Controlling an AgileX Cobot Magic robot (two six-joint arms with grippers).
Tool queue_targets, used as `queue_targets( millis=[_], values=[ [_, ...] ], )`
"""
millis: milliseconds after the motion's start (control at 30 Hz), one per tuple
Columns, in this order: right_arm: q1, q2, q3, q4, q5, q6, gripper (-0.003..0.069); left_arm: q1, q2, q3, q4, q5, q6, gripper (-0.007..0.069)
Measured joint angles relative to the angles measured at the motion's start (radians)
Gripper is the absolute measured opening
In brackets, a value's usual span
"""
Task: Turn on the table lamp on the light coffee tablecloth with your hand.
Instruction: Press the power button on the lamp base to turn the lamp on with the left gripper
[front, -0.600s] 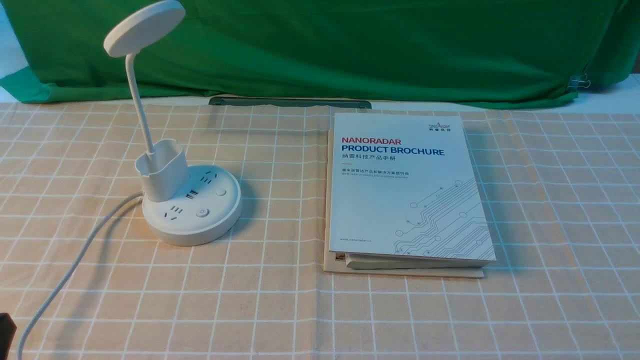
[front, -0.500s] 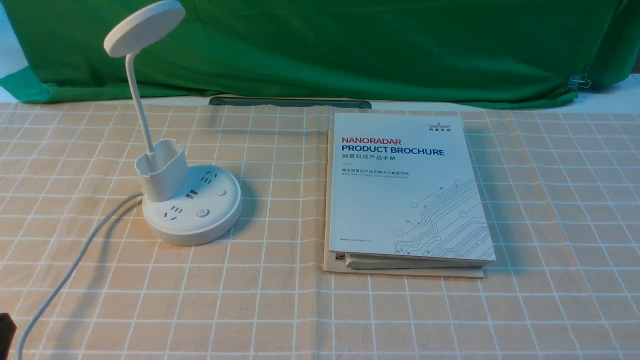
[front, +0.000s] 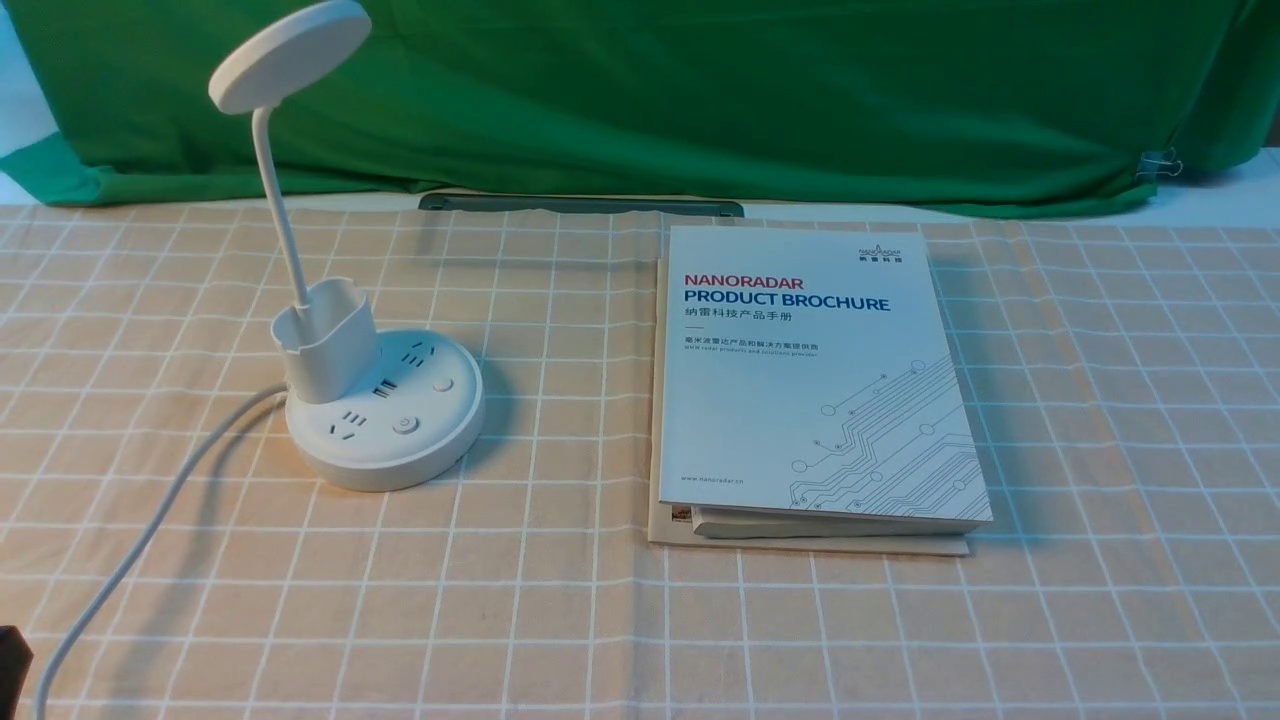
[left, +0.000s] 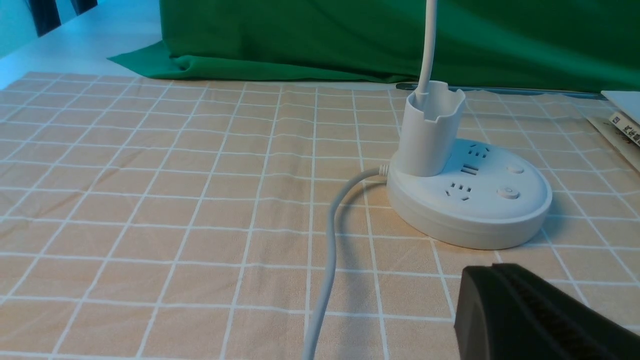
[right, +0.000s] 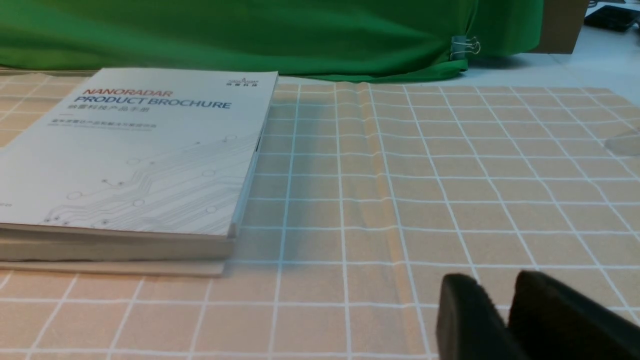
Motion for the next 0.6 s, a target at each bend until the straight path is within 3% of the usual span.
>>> queue_targets(
  millis=[600],
  values=[
    [0.0,0.0,0.0,0.0,0.0,0.001,0.0235,0.0,0.0,0.0,0.0,0.0,0.0,0.0002]
  ],
)
